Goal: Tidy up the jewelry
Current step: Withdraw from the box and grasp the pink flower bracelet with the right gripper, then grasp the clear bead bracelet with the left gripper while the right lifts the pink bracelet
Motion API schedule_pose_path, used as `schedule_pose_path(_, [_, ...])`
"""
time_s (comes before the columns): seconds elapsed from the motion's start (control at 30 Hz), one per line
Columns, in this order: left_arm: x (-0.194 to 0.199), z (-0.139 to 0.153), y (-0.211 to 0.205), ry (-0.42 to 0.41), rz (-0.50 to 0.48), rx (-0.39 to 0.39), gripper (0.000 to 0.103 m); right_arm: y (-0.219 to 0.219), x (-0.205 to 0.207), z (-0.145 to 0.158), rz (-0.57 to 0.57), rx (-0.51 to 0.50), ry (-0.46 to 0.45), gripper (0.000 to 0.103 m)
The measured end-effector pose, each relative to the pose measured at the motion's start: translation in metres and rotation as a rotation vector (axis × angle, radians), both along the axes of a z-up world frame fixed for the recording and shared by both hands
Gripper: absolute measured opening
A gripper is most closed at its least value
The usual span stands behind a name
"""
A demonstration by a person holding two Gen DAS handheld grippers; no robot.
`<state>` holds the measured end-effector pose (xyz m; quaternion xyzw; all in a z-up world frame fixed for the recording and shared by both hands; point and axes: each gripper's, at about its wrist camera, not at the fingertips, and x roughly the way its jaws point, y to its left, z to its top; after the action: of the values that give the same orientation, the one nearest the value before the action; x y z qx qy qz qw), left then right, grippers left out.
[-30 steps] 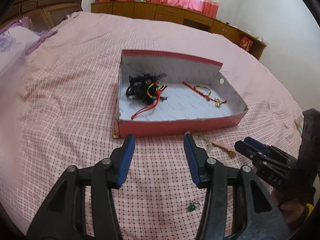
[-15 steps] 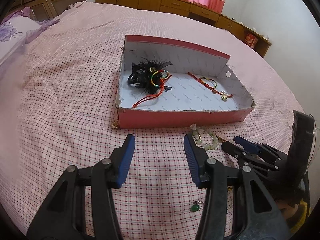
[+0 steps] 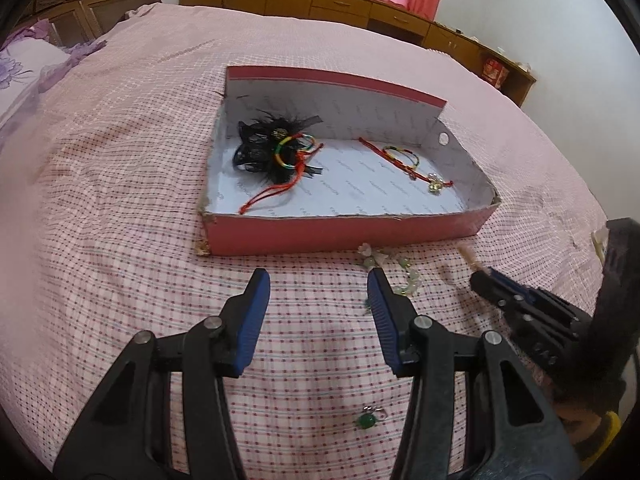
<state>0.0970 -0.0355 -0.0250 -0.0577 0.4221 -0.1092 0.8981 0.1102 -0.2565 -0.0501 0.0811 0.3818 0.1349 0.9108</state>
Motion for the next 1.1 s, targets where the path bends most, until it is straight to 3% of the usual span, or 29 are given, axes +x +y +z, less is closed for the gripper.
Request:
schedule_pose_path(0.57, [0.028, -0.031, -0.045, 0.041, -0.045, -0.003, 0.039, -0.057, -0.026, 0.016, -0.117, 0.076, -0.038, 0.019])
schedule_pose_path(0.77, [0.038, -0.042, -0.047, 0.059, -0.014, 0.008, 0.016, -0.063, -0.028, 0.013, -0.121, 0.094, -0.033, 0.019])
schedule_pose_path(1.1, [0.028, -0.034, -0.042, 0.03, -0.039, -0.031, 0.009, -0.064, -0.032, 0.007, -0.119, 0.106, -0.022, 0.019])
